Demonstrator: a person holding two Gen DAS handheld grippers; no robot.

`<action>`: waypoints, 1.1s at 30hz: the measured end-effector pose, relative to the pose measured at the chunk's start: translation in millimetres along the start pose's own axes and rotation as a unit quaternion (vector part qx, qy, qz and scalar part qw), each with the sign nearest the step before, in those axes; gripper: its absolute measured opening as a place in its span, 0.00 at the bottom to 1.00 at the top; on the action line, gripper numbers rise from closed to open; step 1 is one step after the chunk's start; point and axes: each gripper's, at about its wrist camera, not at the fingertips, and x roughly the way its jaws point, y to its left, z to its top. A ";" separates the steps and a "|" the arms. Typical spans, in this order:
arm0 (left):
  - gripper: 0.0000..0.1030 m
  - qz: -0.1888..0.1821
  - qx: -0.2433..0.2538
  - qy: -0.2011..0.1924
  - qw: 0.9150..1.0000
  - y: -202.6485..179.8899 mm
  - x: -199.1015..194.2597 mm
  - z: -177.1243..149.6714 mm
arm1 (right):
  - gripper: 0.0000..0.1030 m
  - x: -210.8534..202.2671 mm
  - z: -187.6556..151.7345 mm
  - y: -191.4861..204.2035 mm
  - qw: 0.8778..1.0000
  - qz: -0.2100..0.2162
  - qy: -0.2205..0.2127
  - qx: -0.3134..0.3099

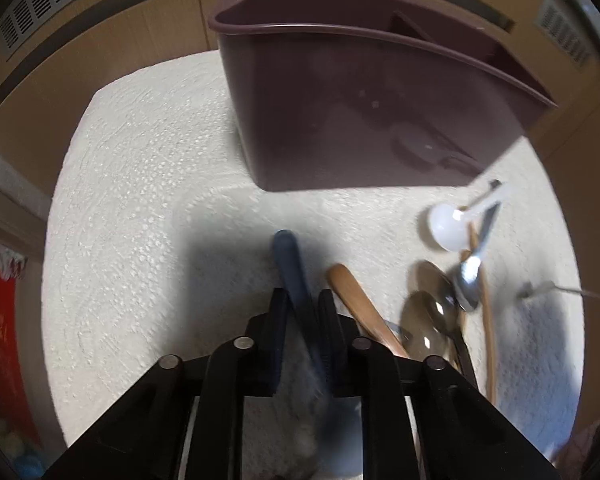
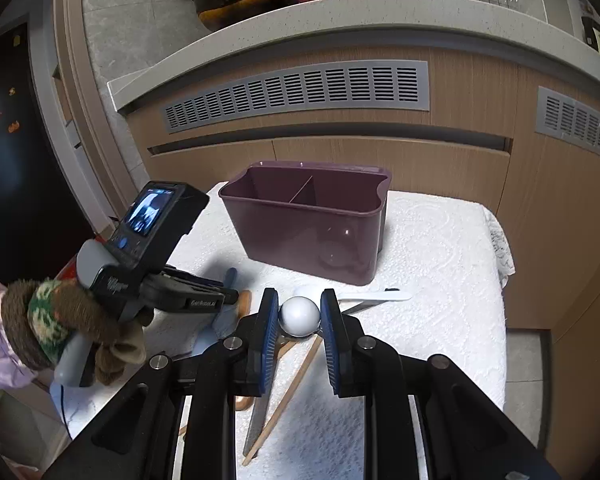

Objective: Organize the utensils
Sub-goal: 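Close the left gripper on the light-blue spoon handle and lift it, then carry the light-blue spoon over the maroon caddy and release it inside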

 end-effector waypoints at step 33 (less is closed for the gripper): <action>0.11 -0.036 0.025 -0.395 0.918 12.4 -216.3 85.7 | 0.19 -37.1 154.7 26.8 0.992 0.037 -0.118 -0.020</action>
